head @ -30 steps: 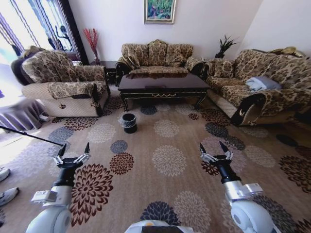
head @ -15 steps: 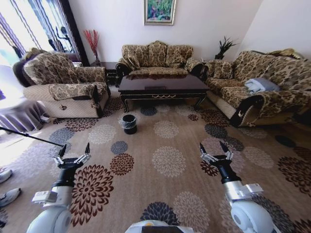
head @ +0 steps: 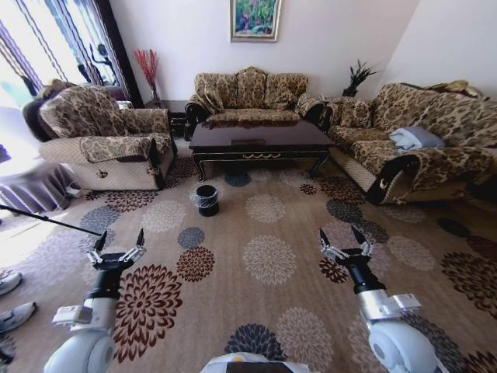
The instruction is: Move to the front of the table and pick up the trash from the floor, then place it into the trash bin.
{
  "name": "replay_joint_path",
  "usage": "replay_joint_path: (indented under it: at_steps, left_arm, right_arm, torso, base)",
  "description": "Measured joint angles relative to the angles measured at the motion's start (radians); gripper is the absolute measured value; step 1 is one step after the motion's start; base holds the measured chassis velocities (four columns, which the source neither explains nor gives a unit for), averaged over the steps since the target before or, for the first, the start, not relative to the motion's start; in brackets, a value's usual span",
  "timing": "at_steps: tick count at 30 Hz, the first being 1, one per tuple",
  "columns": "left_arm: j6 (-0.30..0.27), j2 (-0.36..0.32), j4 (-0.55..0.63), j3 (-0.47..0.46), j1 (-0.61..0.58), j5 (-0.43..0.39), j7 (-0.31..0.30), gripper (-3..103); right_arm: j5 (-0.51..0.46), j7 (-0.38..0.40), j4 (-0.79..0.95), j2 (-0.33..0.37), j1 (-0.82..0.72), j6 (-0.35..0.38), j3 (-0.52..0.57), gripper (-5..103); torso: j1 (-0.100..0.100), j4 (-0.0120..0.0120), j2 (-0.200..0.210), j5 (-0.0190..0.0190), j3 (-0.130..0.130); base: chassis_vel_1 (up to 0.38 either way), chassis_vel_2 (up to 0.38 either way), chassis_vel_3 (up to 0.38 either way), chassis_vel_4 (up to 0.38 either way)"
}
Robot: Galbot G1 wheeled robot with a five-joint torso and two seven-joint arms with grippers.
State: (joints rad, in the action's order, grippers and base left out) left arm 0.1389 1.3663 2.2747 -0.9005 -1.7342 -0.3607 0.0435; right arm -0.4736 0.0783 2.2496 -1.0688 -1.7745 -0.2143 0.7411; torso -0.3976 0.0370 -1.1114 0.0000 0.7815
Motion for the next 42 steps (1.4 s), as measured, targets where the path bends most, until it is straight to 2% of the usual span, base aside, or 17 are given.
replay_joint_path:
  at_steps: [9,13,20,29,42]
  left_arm:
    - [0.008,0.001,-0.003,0.002,-0.001,0.001,0.005,100]
    - [0.014,0.002,-0.002,0.002,-0.002,0.004,0.008,100]
    - [0.015,0.003,-0.006,0.002,-0.002,0.007,0.008,100]
    - [-0.008,0.006,0.005,-0.001,-0.009,0.008,-0.02,100]
    - [-0.013,-0.001,0.0,-0.007,-0.01,0.004,-0.019,100]
  right_arm:
    - [0.0,0.001,-0.002,-0.001,0.001,0.0,0.0,100]
    - [0.0,0.001,-0.003,-0.001,0.001,0.0,0.0,100]
    - [0.0,0.004,-0.004,-0.002,0.002,0.0,-0.002,100]
    - [-0.005,0.046,0.02,-0.006,0.004,0.022,0.005,100]
    - [-0.003,0.017,0.023,-0.005,0.004,0.009,0.004,100]
  torso:
    - [-0.022,0.0,-0.049,0.0,0.027]
    - [-0.027,0.0,-0.058,0.0,0.032]
    - [-0.027,0.0,-0.059,0.0,0.032]
    - [-0.026,0.0,-0.055,0.0,0.029]
    - [-0.023,0.0,-0.05,0.0,0.027]
  base:
    - [0.0,0.0,0.0,0.0]
    - [0.0,0.0,0.0,0.0]
    - [0.0,0.0,0.0,0.0]
    - [0.0,0.0,0.0,0.0]
    - [0.0,0.0,0.0,0.0]
